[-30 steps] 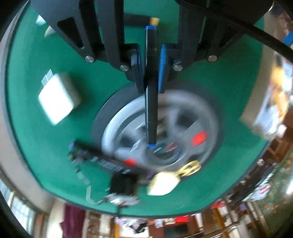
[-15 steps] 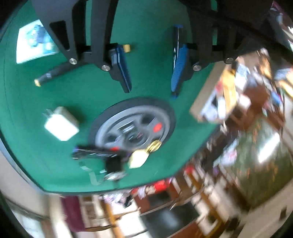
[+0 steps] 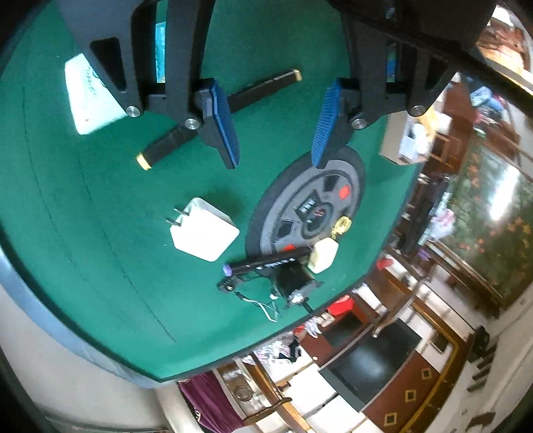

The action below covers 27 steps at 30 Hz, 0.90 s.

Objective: Organize objects
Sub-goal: 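Grasp the blue-capped marker with the left tool, then grasp the long black marker with the right tool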

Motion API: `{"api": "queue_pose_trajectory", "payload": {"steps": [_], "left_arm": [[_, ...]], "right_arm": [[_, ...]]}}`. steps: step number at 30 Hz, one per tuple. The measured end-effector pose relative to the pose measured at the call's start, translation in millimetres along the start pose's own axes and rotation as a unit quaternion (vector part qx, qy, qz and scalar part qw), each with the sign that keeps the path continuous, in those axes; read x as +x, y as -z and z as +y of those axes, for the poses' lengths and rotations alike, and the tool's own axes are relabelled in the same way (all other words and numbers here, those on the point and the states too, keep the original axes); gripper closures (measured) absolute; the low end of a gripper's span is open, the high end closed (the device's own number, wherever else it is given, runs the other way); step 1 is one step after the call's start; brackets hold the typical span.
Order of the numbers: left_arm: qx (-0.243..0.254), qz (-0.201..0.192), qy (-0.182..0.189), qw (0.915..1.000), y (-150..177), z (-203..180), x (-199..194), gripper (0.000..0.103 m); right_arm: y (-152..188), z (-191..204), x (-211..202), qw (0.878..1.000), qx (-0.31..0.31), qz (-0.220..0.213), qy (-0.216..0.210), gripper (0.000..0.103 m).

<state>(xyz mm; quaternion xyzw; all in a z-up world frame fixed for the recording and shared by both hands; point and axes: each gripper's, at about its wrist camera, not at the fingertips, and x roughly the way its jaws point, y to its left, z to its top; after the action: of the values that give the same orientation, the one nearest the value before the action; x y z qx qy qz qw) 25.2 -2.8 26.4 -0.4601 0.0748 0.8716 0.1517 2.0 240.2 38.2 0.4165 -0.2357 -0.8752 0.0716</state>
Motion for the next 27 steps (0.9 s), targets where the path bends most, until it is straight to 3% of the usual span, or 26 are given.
{"api": "queue_pose_trajectory", "payload": {"steps": [5,9,11,14,16,18,19,24,27], "left_arm": [[-0.022,-0.003,0.016,0.9996,6,14,-4,0.092],[-0.033,-0.007,0.026,0.9991,6,18,-4,0.092],[-0.046,-0.007,0.036,0.9983,5,22,-2,0.092],[-0.056,-0.009,0.043,0.9975,5,26,-2,0.092],[-0.061,-0.009,0.047,0.997,5,27,-2,0.092],[-0.068,-0.01,0.055,0.9962,6,30,-2,0.092],[-0.072,-0.01,0.06,0.9956,6,31,-1,0.092],[-0.096,-0.013,0.072,0.9927,8,36,-1,0.092],[-0.1,-0.014,0.066,0.9927,7,34,-1,0.092]], "right_arm": [[12,4,14,0.992,-0.02,0.024,0.119,0.059],[21,15,16,0.985,-0.047,0.014,0.163,0.058],[25,21,19,0.981,-0.069,0.008,0.179,0.052],[28,30,25,0.983,-0.097,0.002,0.157,0.052],[29,36,28,0.99,-0.109,0.015,0.084,0.052],[30,34,36,0.994,-0.089,0.059,0.0,0.053],[29,31,34,0.995,-0.08,0.057,-0.005,0.053],[25,14,-14,0.992,-0.063,-0.067,0.085,0.052],[31,4,-18,0.991,-0.009,-0.058,0.118,0.052]]}}
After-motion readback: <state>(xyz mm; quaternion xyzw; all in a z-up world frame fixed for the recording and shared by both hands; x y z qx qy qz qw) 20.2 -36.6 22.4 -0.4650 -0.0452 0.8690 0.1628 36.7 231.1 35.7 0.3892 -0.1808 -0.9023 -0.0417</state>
